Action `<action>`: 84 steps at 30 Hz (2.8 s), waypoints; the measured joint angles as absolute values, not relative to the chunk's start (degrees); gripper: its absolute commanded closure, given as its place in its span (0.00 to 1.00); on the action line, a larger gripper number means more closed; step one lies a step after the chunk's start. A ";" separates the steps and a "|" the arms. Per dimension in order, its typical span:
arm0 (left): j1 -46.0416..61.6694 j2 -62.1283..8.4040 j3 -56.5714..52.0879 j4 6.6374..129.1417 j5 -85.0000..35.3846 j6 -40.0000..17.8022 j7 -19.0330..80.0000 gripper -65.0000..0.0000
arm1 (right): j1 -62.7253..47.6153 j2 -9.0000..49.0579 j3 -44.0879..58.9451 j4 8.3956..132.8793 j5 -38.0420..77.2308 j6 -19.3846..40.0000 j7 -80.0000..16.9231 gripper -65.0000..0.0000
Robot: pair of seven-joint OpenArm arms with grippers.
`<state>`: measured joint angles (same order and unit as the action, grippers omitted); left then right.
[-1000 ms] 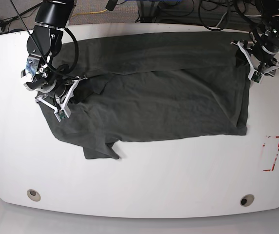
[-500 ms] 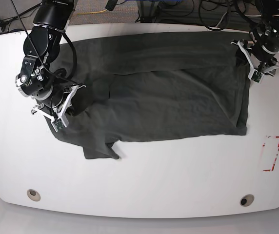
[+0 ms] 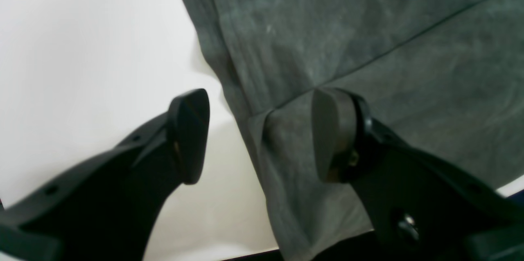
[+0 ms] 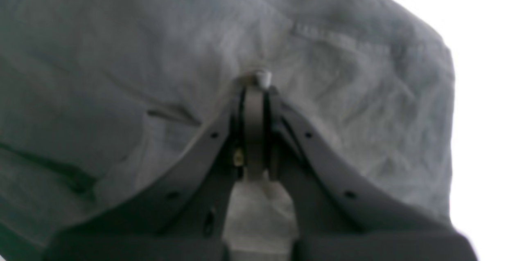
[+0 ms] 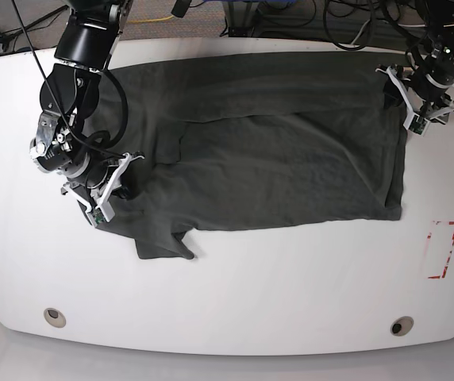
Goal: Fold the T-shirt properly
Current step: 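Move the left gripper to the hem corner opposite the right gripper, then grasp the hem corners of the shirt with both grippers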
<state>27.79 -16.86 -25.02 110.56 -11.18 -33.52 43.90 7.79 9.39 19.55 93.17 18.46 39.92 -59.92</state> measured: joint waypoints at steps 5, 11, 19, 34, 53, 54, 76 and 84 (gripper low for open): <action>27.81 -16.86 -25.02 110.56 -11.16 -33.52 43.94 0.43 | 9.98 9.39 19.51 89.08 18.48 39.97 -58.24 0.93; 27.73 -16.86 -25.02 110.34 -11.18 -33.52 43.92 0.43 | 12.78 9.43 19.57 84.40 18.31 39.90 -58.26 0.59; 26.02 -16.73 -25.12 110.30 -11.38 -33.54 44.18 0.43 | 16.86 11.70 19.68 83.64 18.26 39.97 -58.11 0.39; 11.90 -15.09 -25.45 110.30 -11.44 -33.61 48.84 0.43 | 28.40 17.30 19.46 59.51 15.53 39.92 -48.75 0.40; -2.92 -12.47 -25.45 102.00 -11.05 -33.26 52.80 0.43 | 32.29 20.03 19.97 34.96 0.49 39.92 -25.28 0.40; -3.42 -12.43 -25.45 100.75 -10.76 -33.10 53.04 0.43 | 32.32 20.03 20.03 34.70 0.73 39.94 -24.91 0.40; -18.87 -13.45 -25.61 73.54 -8.36 -22.59 52.64 0.43 | 32.56 17.43 19.88 34.44 0.84 39.68 -24.91 0.93; -20.01 -13.45 -25.43 65.89 -8.14 -21.82 52.10 0.43 | 32.10 16.78 20.16 34.50 1.28 39.68 -24.49 0.93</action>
<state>-20.01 -13.45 -25.43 65.89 -8.14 -21.82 52.10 32.10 16.78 20.16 34.50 1.28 39.68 -24.49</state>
